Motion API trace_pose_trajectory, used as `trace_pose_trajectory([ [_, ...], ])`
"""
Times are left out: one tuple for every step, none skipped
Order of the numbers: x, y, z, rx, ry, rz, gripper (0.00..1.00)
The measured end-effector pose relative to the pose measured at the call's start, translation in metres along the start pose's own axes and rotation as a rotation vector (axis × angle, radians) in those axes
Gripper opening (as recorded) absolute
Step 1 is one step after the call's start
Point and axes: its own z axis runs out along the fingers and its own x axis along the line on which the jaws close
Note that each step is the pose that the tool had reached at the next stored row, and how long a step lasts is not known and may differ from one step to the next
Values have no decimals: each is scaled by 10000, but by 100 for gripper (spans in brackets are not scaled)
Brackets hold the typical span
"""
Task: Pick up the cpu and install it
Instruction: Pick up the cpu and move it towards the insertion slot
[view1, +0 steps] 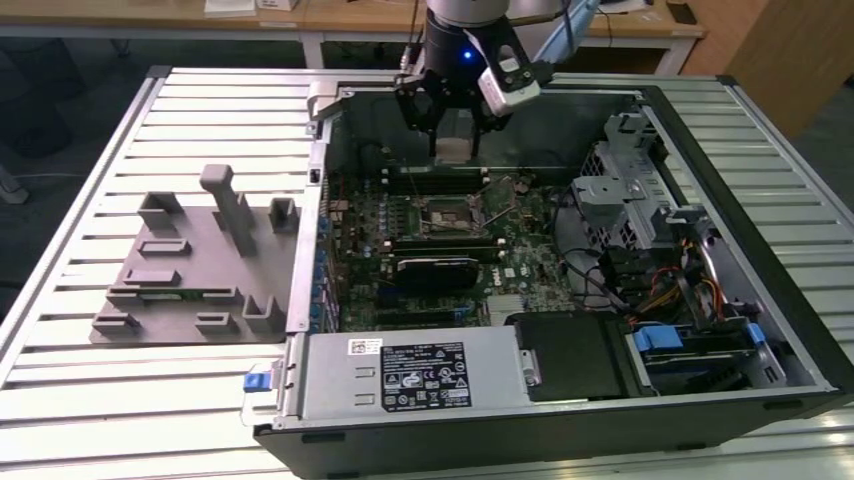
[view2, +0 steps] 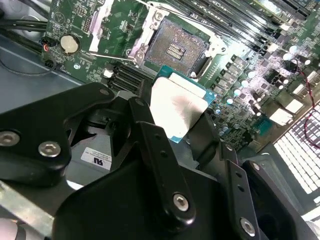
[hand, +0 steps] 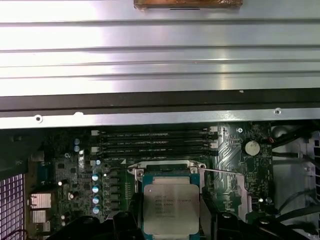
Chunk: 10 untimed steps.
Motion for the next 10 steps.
trace_pose_trajectory([
  [0, 3, 11, 0, 0, 0, 54],
  [-2, 16, 52, 0, 0, 0, 54],
  [-3, 19, 63, 0, 0, 0, 54],
  [-3, 22, 74, 0, 0, 0, 54],
  [-4, 29, 97, 0, 0, 1, 54],
  [-4, 33, 109, 0, -1, 0, 54],
  [-5, 36, 120, -1, 0, 0, 54],
  [-5, 38, 125, 1, 1, 0, 54],
  [-5, 38, 123, 2, 1, 0, 54],
  [-5, 38, 117, 2, 1, 0, 54],
])
